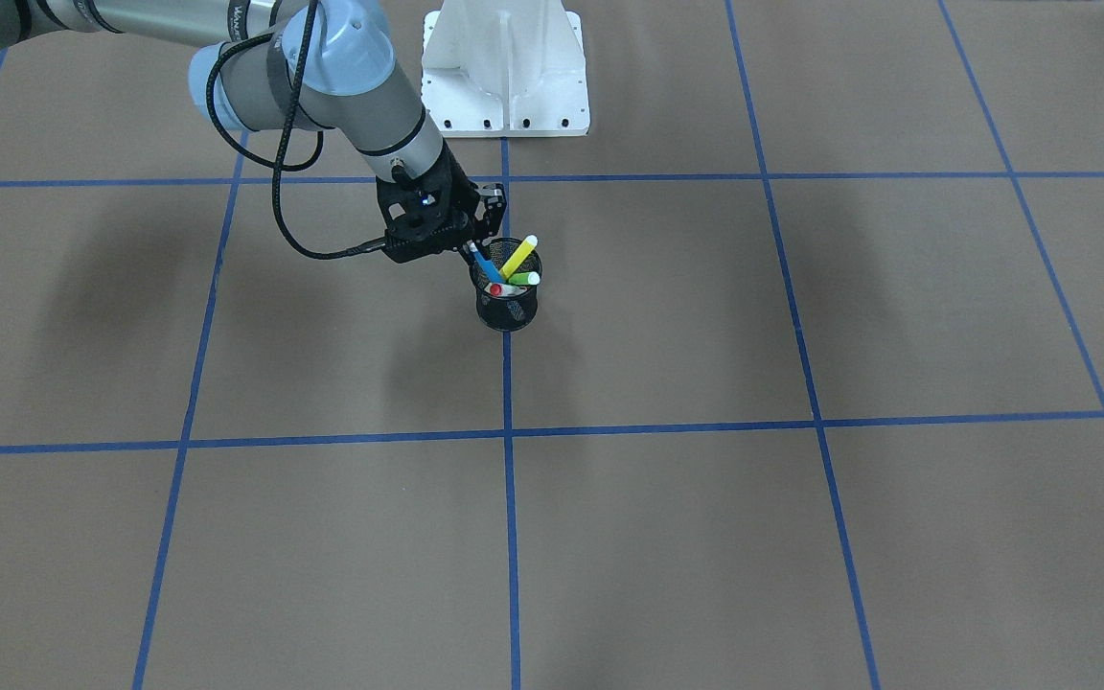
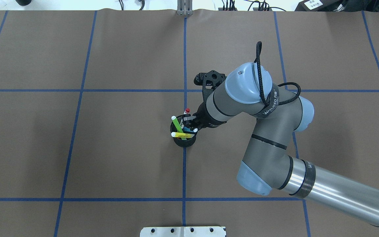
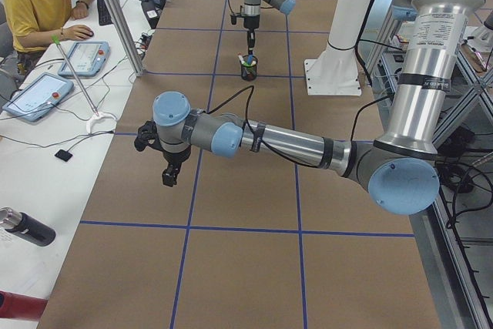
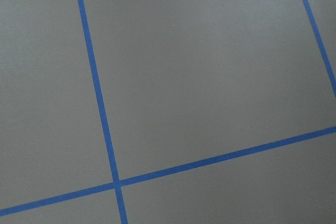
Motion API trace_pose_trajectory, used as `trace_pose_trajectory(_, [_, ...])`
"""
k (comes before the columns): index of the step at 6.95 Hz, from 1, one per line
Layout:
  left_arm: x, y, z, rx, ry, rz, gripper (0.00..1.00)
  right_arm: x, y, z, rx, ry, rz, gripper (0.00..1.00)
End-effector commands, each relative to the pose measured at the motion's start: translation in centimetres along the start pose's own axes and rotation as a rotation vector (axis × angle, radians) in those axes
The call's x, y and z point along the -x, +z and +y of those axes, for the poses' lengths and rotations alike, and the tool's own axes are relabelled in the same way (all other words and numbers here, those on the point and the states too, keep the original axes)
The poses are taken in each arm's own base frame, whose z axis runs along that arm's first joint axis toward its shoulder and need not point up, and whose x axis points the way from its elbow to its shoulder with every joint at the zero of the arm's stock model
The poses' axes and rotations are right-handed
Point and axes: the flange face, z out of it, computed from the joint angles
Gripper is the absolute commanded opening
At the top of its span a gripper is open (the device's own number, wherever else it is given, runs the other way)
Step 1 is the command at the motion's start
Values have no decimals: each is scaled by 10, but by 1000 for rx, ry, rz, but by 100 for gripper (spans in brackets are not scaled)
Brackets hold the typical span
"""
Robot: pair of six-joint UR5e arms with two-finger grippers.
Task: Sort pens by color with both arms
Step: 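Lift the blue marker up out of the cup with the right gripper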
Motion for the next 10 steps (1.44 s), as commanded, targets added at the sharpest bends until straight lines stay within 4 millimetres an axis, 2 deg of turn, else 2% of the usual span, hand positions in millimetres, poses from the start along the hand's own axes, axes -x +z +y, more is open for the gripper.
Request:
trace_pose_trajectory(1, [0,0,-1,-1,1,0,100,8,-19,5,-13,-6,-28,0])
trace_pose_trajectory(2, [0,0,-1,-1,1,0,100,11,-32,4,-24,-8,-42,0])
trace_pose_trajectory(4, [0,0,-1,-1,1,0,100,16,-82,7,-40,16,-16,0])
trace_pose_trajectory(6, [0,0,-1,-1,1,0,100,12,-127,-5,-99,58,-33,0])
trace_pose_trajectory(7, [-1,-1,-1,-2,2,0,100,12,-139,-16,-136,95,-37,0])
trace_pose_trajectory(8, [-1,-1,-1,-3,3,0,100,5,-140,-28,-213,140,-6,0])
trace_pose_trajectory(10, [-2,-2,-1,-4,4,0,100,-10,-109,-60,-340,172,109,0])
